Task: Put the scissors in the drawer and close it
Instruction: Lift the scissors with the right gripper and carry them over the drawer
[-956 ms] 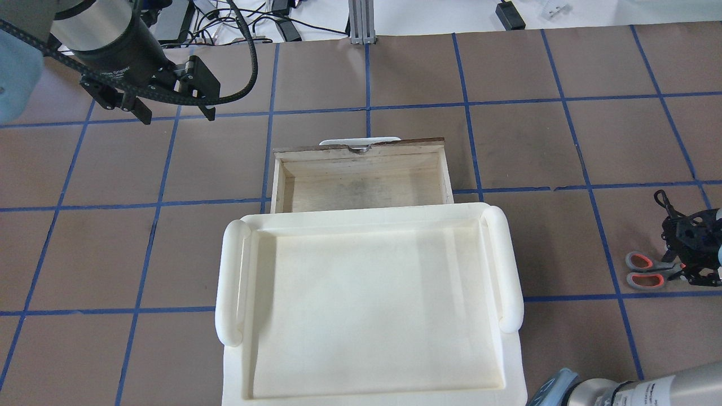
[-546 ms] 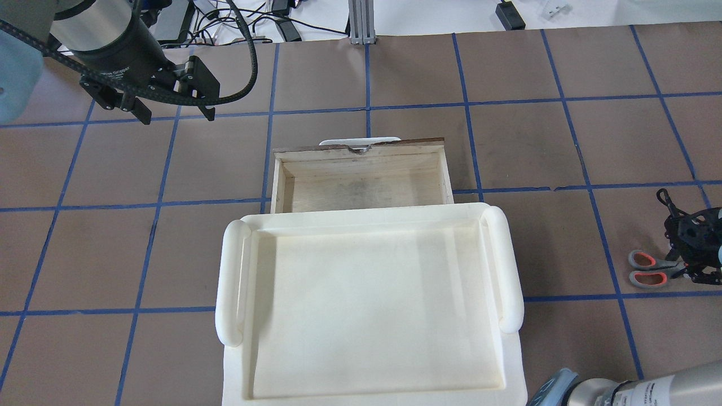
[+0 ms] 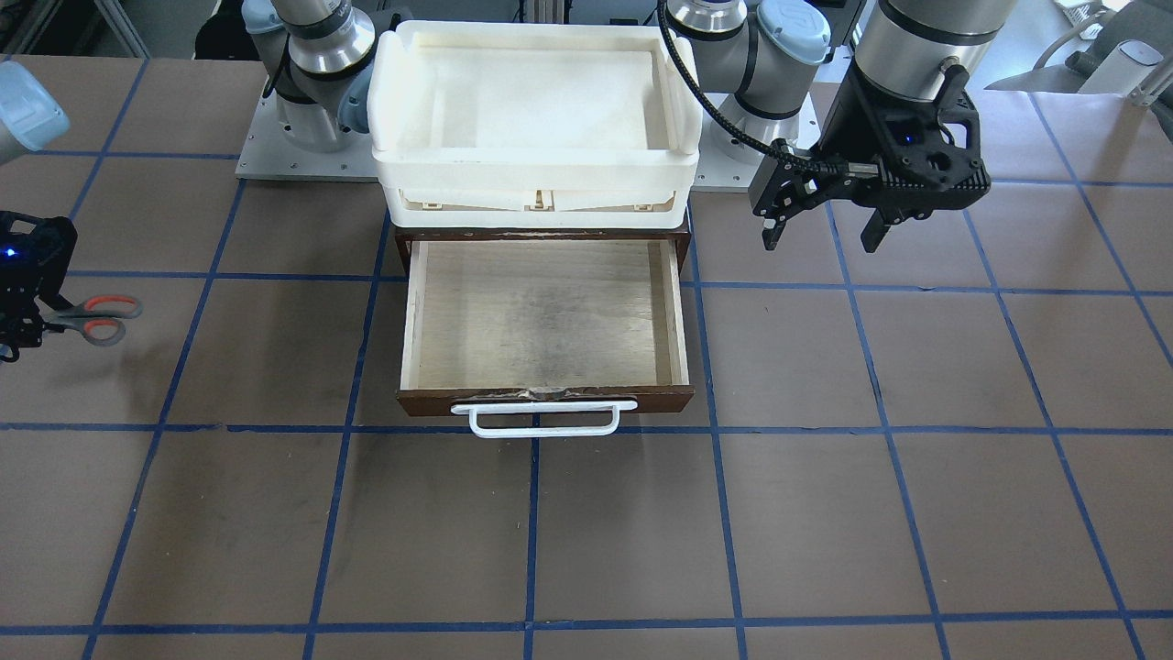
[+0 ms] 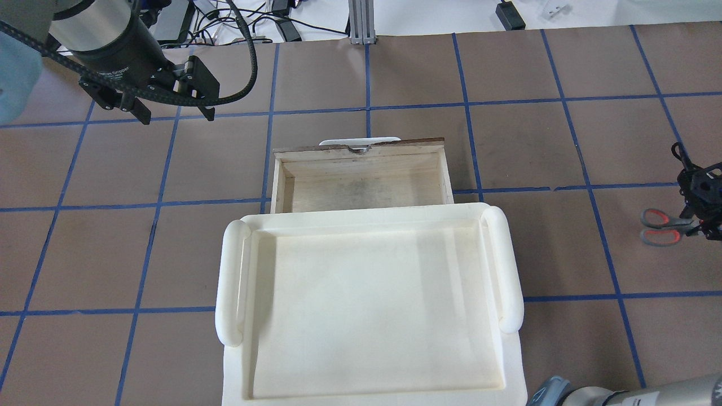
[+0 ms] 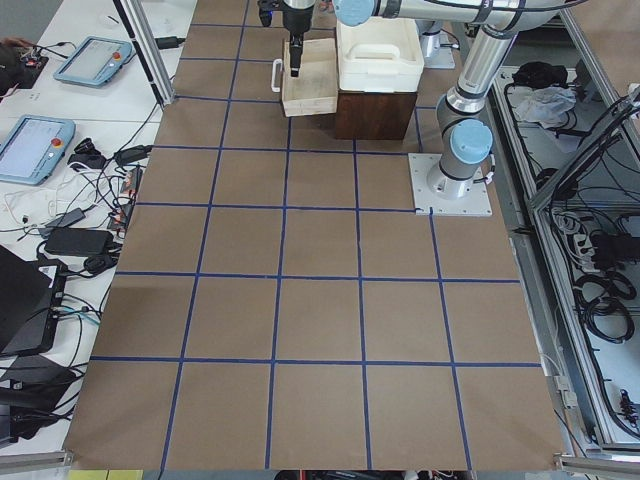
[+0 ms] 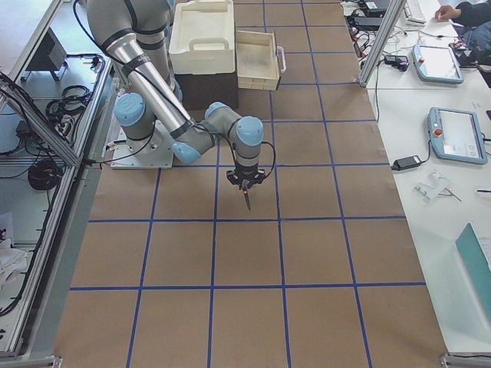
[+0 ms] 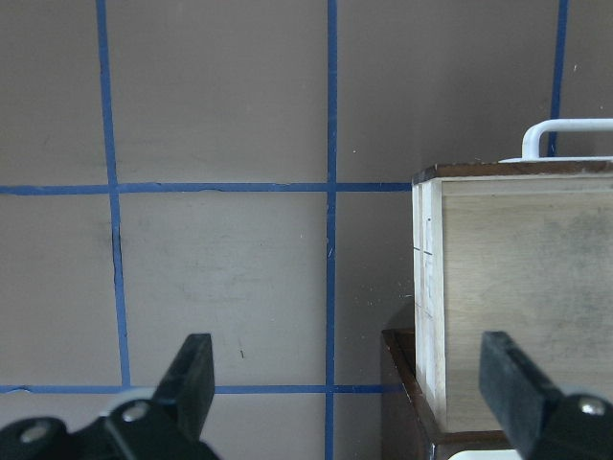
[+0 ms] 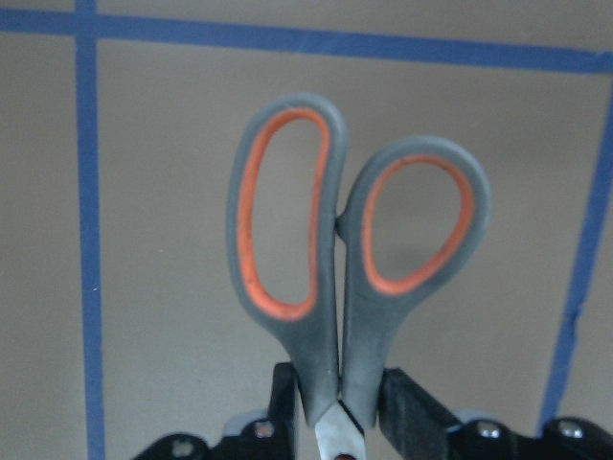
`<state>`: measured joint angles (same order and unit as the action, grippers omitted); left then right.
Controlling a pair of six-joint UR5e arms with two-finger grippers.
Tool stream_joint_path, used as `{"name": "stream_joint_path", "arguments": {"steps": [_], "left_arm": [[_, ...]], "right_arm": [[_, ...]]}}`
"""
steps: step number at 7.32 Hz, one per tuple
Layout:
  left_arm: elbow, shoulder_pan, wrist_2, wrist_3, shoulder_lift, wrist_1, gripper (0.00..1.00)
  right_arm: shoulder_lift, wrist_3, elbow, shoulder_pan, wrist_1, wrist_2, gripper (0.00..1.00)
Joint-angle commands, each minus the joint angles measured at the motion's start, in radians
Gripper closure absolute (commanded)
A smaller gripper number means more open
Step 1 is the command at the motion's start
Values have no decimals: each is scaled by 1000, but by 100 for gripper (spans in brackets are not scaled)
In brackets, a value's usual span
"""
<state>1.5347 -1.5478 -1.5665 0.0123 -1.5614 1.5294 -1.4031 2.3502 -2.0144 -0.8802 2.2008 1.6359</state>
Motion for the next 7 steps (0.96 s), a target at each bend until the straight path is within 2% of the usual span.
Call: {"name": "stream_joint_path", "arguments": {"steps": [1, 3, 4, 7], "left_arm": [[-1, 0, -1, 0, 1, -2, 0], [-1, 0, -1, 0, 1, 0, 0], [-1, 0, -4, 2, 3, 0, 0], [-1, 2, -6, 2, 3, -2, 0]], "right_arm": [[-48, -197, 200, -190, -276, -1, 100], [-54, -431, 384, -369, -494, -2, 100], [-62, -616, 423, -484, -560, -1, 100], [-41, -975, 431, -866, -549, 8, 100]]}}
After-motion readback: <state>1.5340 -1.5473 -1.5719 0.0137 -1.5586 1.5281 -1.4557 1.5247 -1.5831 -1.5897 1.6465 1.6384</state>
